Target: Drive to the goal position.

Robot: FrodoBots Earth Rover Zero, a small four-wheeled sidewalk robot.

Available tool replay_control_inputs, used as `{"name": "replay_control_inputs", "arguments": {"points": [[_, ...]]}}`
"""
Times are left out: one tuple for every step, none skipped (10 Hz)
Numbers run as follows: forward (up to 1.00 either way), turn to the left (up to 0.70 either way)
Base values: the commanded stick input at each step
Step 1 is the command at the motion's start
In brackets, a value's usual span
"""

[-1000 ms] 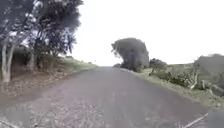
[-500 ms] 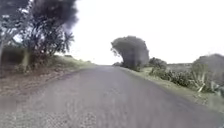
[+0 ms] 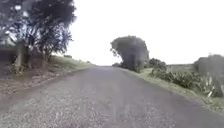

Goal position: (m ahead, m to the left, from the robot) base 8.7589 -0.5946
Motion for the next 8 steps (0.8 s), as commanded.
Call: {"name": "replay_control_inputs", "arguments": {"points": [[0.70, 0.02], [0.70, 0.02], [0.70, 0.02], [0.70, 0.02], [0.70, 0.02], [0.70, 0.02], [0.70, 0.02], [0.70, 0.02]]}}
